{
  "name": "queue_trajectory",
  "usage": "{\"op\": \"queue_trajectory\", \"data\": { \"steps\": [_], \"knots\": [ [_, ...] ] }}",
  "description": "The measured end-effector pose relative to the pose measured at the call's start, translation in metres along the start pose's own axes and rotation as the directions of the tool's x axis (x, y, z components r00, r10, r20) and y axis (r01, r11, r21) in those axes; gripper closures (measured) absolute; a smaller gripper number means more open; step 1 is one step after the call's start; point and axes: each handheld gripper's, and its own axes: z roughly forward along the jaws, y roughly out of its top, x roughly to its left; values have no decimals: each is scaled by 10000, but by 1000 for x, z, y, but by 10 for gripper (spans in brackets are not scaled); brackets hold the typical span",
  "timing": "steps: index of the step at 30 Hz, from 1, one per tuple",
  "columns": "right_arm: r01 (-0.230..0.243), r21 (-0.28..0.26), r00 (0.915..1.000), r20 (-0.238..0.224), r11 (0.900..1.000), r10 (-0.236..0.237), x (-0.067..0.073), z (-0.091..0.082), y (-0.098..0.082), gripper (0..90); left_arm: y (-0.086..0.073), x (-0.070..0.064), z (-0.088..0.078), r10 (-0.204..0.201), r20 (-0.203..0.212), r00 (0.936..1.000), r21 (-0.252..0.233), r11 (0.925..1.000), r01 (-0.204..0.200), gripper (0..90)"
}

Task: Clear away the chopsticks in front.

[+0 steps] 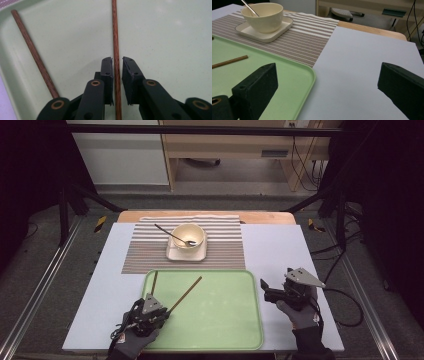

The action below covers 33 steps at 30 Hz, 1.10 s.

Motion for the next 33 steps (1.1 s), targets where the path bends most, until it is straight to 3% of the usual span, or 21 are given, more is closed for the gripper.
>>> {"op": "queue_trajectory", "data": {
  "steps": [5,10,15,23,33],
  "knots": [
    [15,7,10000,18,10000,-15,0,0,0,31,13,1,-4,337,43,9994,-650,9973,-334,739],
    [26,55,10000,9,10000,-26,0,2,-1,31,31,4,-4,627,133,9979,-1281,9899,-605,745],
    [-4,73,10000,17,10000,4,0,2,-1,31,47,6,5,674,297,9973,-1458,9873,-624,797],
    [-6,78,10000,15,10000,6,-1,2,-1,31,66,-2,37,1137,527,9921,-1077,9883,-1076,873],
    [102,100,9999,1,9999,-102,0,3,-1,29,67,-5,59,1585,845,9837,-414,9870,-1555,896]
  ]
}}
